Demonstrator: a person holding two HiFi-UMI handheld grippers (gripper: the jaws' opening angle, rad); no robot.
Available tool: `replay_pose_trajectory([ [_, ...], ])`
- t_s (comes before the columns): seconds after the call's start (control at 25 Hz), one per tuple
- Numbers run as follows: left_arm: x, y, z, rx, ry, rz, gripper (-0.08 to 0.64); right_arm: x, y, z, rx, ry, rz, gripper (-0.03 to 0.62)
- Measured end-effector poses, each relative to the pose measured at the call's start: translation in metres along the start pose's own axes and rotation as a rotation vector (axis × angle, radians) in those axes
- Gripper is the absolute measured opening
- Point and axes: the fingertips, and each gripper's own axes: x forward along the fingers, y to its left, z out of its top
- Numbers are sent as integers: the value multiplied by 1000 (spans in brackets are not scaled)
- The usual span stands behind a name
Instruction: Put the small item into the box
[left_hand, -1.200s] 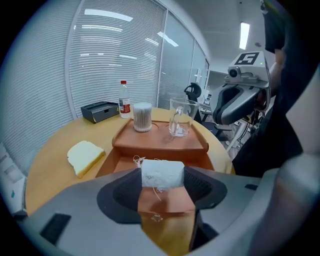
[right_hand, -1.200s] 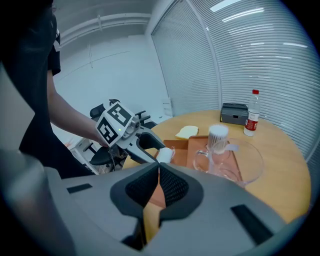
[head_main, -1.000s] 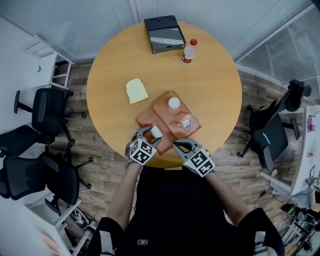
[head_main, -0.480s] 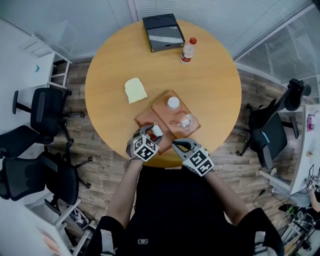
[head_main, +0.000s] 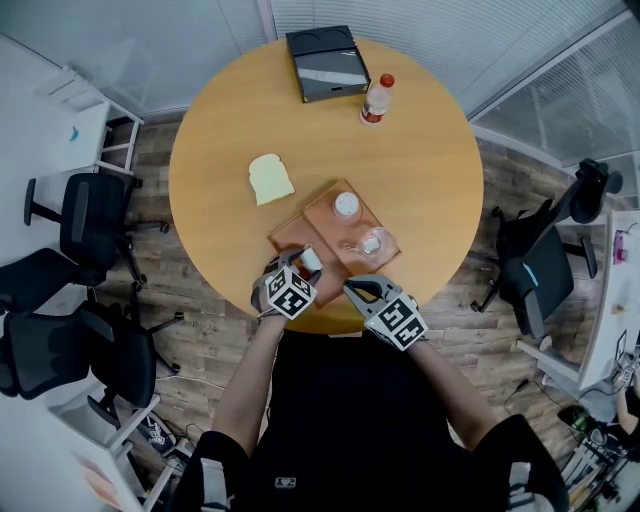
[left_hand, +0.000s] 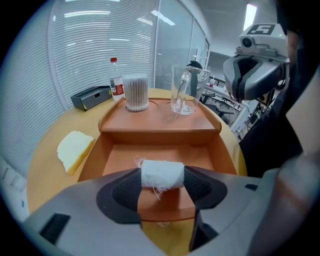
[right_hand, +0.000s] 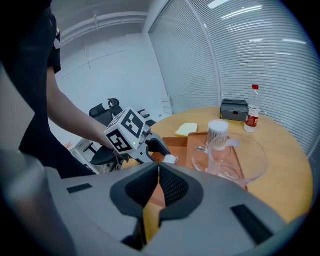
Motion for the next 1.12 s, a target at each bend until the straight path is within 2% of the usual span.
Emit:
replay_pose_trajectory([
  [0.2,-3,-1,3,-43,-51,-7,290,0,0,0,-4,0,0,8],
  [0.76,-13,3,8,-91,-126,2,296,0,-3,1,-1,-4,8,8],
  [0.88,-32,7,17,-135,-219,34,290,1,-3,5,-9,-7,14,8],
  [1.12,-76,15,34,-243,-412,88,168,6,0,7,-28,-4,43,8],
])
